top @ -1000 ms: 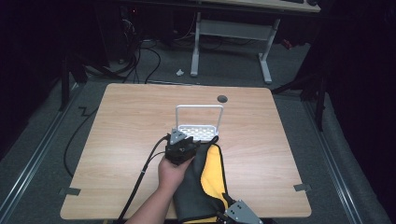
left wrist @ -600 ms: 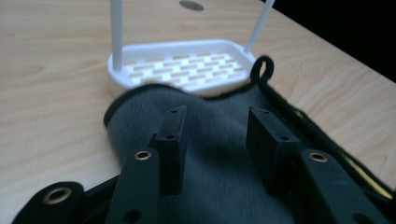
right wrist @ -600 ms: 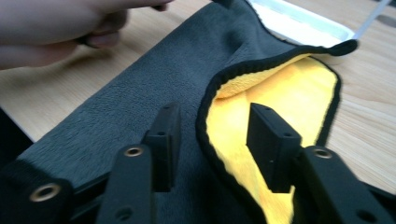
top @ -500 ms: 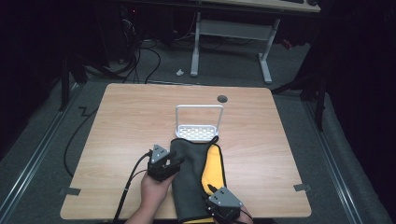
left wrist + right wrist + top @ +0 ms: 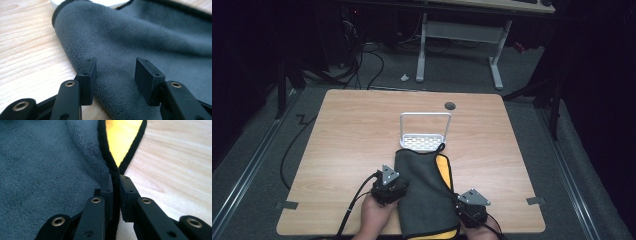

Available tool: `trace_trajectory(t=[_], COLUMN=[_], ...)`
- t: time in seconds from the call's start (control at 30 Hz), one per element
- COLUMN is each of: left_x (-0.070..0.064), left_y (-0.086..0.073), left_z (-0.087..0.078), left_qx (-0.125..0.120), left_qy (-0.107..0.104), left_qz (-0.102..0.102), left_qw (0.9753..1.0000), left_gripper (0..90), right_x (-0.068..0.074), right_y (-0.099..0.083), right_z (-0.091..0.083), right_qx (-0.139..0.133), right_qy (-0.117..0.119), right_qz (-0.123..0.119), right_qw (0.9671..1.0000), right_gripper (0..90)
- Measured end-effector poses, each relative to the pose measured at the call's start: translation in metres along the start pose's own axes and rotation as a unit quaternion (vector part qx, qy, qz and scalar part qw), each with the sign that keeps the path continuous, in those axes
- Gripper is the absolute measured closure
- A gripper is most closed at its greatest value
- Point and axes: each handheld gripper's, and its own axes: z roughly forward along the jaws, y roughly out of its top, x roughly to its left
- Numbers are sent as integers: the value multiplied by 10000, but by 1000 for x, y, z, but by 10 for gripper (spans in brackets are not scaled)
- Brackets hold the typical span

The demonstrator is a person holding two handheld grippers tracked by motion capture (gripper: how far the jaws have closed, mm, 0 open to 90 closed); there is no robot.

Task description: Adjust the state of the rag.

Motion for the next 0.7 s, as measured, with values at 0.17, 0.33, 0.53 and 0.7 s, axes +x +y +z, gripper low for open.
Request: trace_trajectory(t=[0.17,0.33,0.53,0.7], left_x=[4,17,23,11], left_y=[9,24,18,-10], left_z=[12,28,-5,-57], left_qx=[171,204,-235,-423], left_qy=[144,195,-45,-138], left_qz=[211,116,-200,-203], left_qw=[9995,9995,9995,9988], left_gripper=[561,586,577,559], right_x=[6,14,29,30], right_y=[2,1,-12,-24], right_z=[-12,-24,-48,-49], right_qx=[-125,-253,-397,-218], right_qy=[131,102,180,78], right_qz=[-60,-132,-89,-58], right_qw=[9998,9995,9990,9997], right_gripper=[845,731,649,633])
